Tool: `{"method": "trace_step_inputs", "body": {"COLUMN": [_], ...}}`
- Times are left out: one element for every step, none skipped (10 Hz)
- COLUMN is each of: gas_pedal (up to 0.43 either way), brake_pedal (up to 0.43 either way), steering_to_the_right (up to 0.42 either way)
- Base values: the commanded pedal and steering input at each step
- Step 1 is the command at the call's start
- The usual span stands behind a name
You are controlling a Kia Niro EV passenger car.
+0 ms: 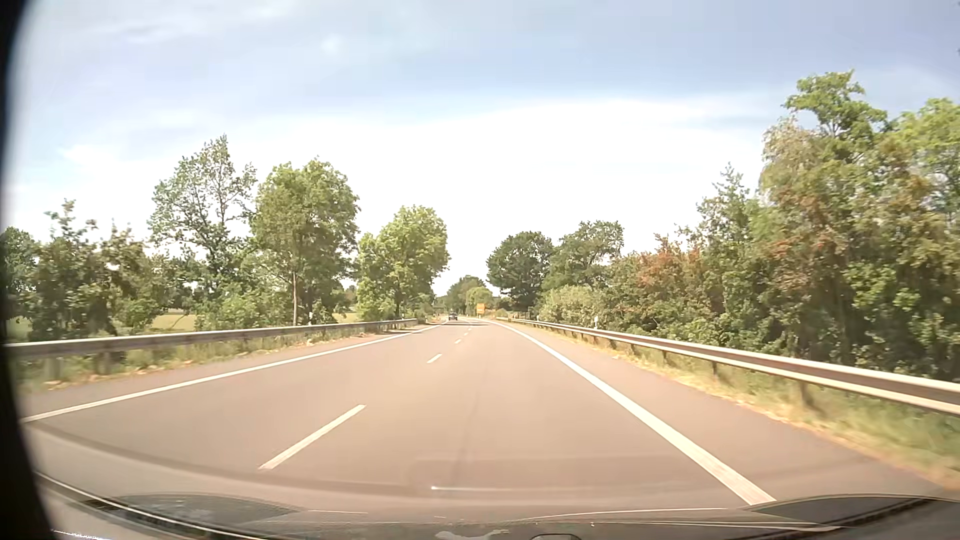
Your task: Follow the waypoints while adhering to traffic rules and regulations
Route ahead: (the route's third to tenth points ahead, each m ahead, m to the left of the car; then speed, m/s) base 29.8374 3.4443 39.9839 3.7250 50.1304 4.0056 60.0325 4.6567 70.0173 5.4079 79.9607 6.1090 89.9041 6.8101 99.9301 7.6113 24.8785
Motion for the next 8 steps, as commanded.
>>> {"method": "trace_step_inputs", "body": {"gas_pedal": [0.319, 0.319, 0.319, 0.319, 0.319, 0.319, 0.319, 0.319], "brake_pedal": [0.000, 0.000, 0.000, 0.000, 0.000, 0.000, 0.000, 0.000], "steering_to_the_right": [-0.007, -0.007, -0.007, -0.007, -0.007, -0.007, -0.007, -0.007]}}
